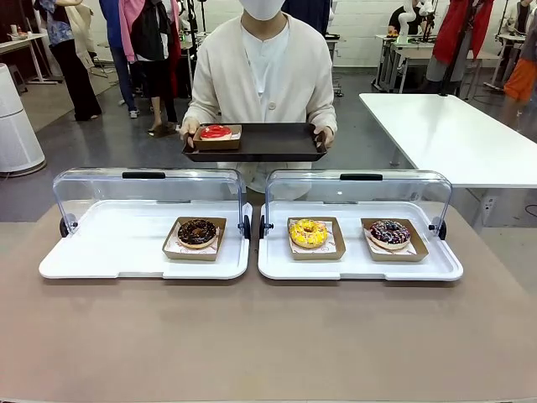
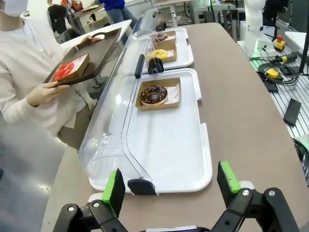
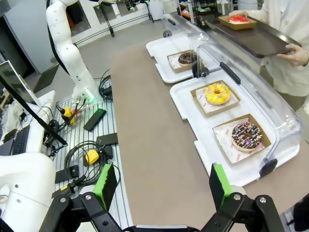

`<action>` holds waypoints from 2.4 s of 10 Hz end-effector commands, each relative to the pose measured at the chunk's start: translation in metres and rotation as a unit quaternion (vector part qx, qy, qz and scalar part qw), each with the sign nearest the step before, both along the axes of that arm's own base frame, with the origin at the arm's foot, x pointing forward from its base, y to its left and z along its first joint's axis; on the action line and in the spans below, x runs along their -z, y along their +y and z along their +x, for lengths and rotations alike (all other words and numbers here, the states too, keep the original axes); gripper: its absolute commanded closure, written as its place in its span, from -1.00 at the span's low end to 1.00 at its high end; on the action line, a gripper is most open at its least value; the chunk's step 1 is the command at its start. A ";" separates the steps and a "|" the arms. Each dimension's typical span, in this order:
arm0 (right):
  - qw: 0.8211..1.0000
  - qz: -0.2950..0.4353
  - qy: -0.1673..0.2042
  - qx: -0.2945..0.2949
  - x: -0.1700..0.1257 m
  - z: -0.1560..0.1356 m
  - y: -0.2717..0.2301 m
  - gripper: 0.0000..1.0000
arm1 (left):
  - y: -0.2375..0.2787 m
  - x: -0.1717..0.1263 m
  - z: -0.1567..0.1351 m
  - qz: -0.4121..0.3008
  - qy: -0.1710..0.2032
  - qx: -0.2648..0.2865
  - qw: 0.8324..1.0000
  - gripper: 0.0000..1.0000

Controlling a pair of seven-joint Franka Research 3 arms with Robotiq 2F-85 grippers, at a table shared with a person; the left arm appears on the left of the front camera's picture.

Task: Provide the desired donut to the person.
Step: Pick up and lift the Paper togo box containing the Donut pointed at by the person.

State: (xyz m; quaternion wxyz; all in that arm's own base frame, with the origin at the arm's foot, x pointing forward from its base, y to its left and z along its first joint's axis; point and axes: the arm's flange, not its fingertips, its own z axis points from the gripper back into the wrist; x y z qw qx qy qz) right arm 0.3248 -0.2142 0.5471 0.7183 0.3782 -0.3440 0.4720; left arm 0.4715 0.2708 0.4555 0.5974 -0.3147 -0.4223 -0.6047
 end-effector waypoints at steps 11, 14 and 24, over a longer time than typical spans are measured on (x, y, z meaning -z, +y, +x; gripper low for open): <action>1.000 0.006 -0.007 -0.003 -0.001 0.000 0.000 -1.00 | -0.005 -0.012 0.002 -0.016 -0.017 -0.009 1.000 -1.00; 1.000 0.006 -0.007 -0.003 -0.001 0.000 0.000 -1.00 | -0.005 -0.012 0.002 -0.016 -0.017 -0.009 1.000 -1.00; 1.000 0.006 -0.007 -0.003 -0.001 0.000 0.000 -1.00 | -0.005 -0.012 0.002 -0.016 -0.017 -0.009 1.000 -1.00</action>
